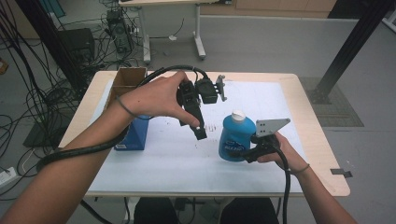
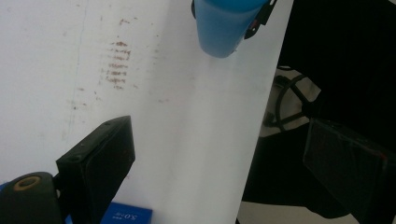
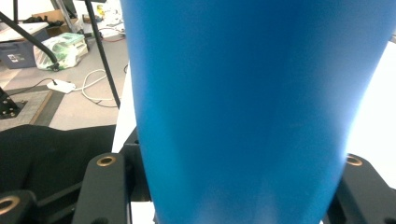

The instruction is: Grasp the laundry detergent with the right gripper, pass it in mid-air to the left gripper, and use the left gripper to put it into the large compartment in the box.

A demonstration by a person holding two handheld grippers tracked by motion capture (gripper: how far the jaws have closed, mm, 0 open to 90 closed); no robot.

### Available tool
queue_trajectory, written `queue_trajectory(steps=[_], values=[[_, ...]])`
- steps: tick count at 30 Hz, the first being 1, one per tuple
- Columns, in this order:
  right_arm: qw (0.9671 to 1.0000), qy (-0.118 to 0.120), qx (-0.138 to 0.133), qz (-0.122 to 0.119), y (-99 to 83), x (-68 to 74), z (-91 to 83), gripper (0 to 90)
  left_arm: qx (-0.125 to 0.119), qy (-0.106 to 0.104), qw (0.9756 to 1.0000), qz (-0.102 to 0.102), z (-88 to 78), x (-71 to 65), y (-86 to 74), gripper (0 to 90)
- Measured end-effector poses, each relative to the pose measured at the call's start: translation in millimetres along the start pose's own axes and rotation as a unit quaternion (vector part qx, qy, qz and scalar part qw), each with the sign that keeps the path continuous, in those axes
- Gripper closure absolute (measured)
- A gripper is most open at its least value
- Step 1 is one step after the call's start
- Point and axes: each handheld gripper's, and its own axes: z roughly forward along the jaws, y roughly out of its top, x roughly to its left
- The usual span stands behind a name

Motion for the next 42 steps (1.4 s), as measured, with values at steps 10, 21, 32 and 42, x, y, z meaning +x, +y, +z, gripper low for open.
queue_trajectory(steps=[10, 21, 32, 42], values=[[0.9998, 0.015, 0.005, -0.012, 7.4, -2.4, 10.0, 40.6, 0.007, -0.001, 0.9999, 0.012, 1.8, -4.8, 8.5, 9.3], [0.9991, 0.031, 0.008, -0.027, 15.4, -3.0, 20.8, 40.6, 0.020, 0.002, 0.9996, 0.022, 5.9, -8.6, 17.4, 9.4], [0.9978, 0.054, 0.009, -0.037, 21.0, -6.7, 30.4, 40.6, 0.035, 0.000, 0.9988, 0.035, 10.1, -15.9, 28.9, 9.5], [0.9962, 0.073, 0.015, -0.044, 27.9, -7.3, 42.0, 40.6, 0.045, 0.000, 0.9981, 0.042, 11.8, -21.0, 36.2, 9.5]])
